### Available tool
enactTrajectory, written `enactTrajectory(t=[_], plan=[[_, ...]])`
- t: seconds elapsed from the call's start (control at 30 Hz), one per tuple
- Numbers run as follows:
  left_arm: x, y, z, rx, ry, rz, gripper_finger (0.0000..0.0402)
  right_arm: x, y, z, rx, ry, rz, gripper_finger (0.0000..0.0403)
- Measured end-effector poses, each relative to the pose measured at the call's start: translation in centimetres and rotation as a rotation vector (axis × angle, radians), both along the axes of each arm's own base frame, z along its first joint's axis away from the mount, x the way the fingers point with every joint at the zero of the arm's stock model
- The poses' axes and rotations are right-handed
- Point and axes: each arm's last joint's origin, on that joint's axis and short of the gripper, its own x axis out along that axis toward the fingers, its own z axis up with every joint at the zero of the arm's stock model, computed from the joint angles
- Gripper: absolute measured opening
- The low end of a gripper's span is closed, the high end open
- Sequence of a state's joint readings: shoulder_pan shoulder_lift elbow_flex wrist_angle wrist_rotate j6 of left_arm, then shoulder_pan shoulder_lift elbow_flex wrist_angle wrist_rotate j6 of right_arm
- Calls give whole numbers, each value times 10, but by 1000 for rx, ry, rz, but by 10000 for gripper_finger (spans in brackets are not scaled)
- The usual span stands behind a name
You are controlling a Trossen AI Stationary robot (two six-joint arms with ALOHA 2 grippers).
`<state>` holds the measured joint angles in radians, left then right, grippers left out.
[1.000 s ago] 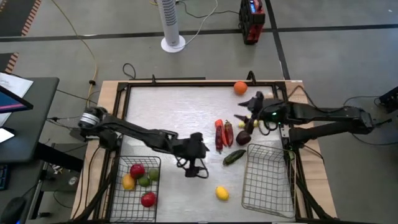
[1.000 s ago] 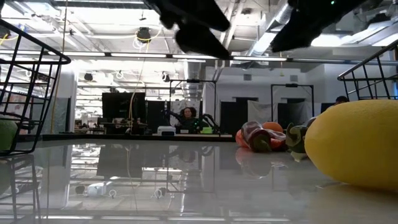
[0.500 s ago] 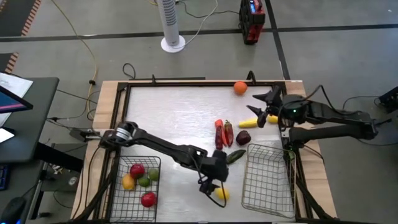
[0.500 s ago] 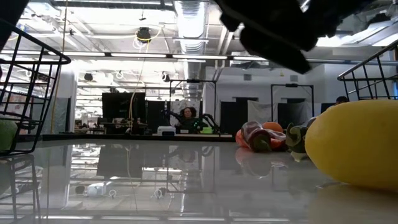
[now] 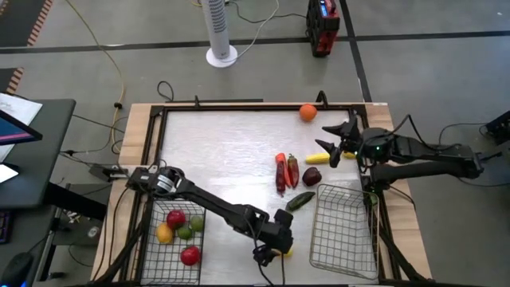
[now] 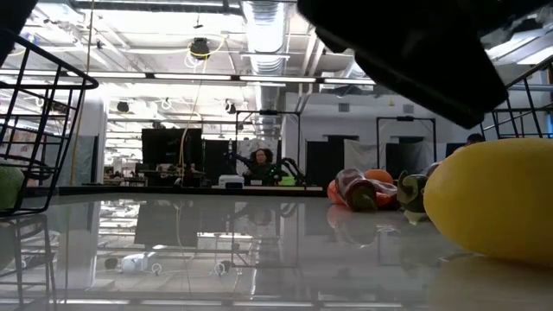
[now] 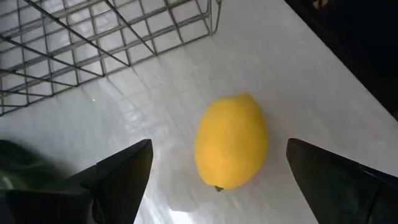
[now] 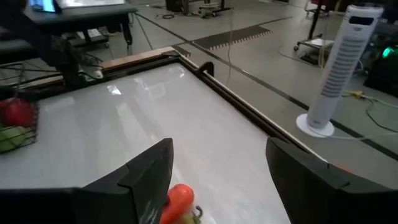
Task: Sort produce into baskets
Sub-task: Put the bottom yellow lemon into the black wire basket
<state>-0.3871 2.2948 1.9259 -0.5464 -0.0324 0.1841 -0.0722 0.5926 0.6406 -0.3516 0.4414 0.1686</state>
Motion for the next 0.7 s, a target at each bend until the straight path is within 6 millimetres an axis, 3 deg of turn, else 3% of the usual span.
enactTrajectory(t=[0.23,0.53,0.7], plan=[[2,-8,4,-4,-66,5,359,3,5,-2,6,-31,29,285],[9,-13,-30,-3,-32,-9,359,3,8,-2,6,-28,50,285],[10,-18,-33,-11,-45,-28,344,3,7,-2,3,-31,49,285]])
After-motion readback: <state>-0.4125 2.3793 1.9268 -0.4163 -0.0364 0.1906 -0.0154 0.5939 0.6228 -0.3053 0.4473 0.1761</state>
